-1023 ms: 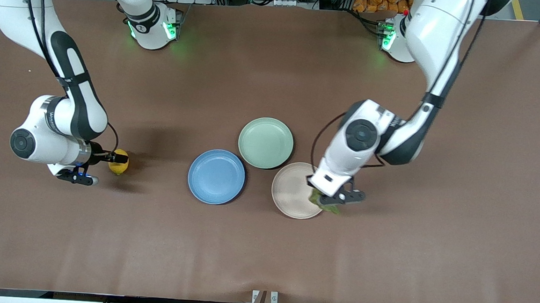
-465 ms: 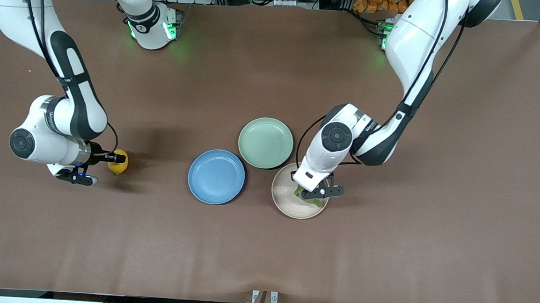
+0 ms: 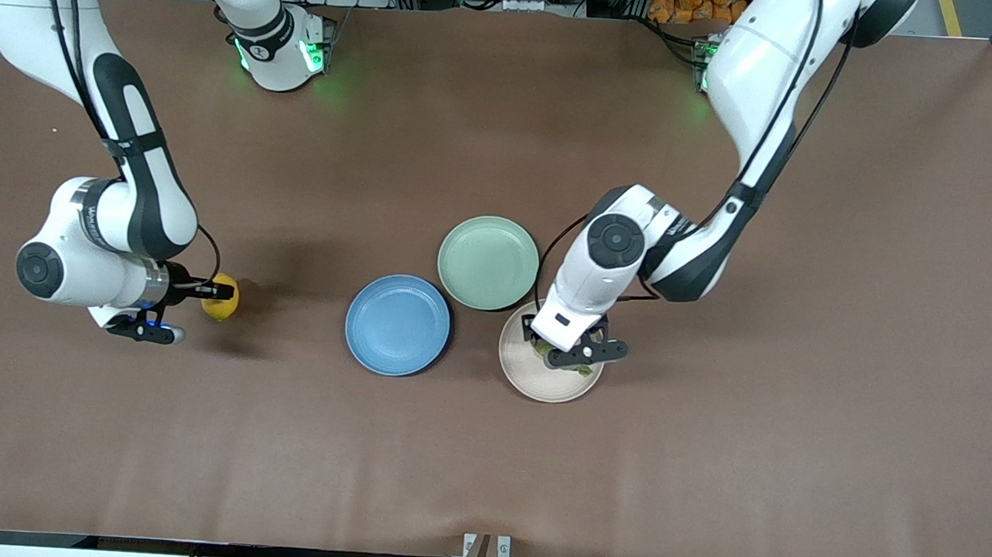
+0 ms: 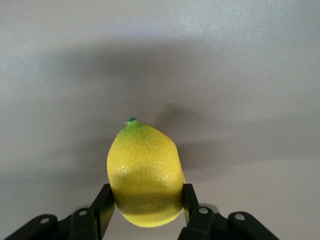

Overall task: Place lemon and lettuce in plates
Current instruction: 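Carry the lettuce onto the white plate and open the left gripper, then lift the left gripper away while the right gripper carries the lemon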

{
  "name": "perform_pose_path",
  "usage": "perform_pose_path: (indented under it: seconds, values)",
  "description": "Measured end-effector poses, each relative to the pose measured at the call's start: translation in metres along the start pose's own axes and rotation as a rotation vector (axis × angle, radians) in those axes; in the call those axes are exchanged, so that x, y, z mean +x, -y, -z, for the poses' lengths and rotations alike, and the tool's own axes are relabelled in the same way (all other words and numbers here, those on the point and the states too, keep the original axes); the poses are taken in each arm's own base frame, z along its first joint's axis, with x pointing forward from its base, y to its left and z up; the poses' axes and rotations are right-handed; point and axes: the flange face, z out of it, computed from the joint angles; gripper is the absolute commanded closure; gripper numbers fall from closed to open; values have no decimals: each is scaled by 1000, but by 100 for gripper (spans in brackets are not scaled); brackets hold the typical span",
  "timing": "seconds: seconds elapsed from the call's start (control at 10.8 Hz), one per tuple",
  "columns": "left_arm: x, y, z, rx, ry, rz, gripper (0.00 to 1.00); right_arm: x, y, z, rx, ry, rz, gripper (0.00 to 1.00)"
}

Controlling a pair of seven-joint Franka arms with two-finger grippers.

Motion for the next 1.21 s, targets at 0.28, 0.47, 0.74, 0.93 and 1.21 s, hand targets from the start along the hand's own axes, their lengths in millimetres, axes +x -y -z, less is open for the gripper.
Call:
perform_pose_path:
  seconds: [0.28, 0.47, 0.74, 0.93, 1.21]
  values:
    - [46, 26, 91, -18, -89, 62, 0, 3, 9, 18, 7, 10, -18, 100]
    - [69, 56, 152, 10, -117, 52, 0, 2, 46, 22, 18, 5, -75, 100]
    - [93, 125, 249, 91, -115, -26, 0, -7, 134, 34, 14, -29, -180, 100]
    - [91, 159, 297, 141, -88, -23, 0, -19, 188, 41, 10, -53, -232, 100]
    - [86, 200, 330, 201, -28, -18, 0, -40, 258, 36, 37, -58, -306, 100]
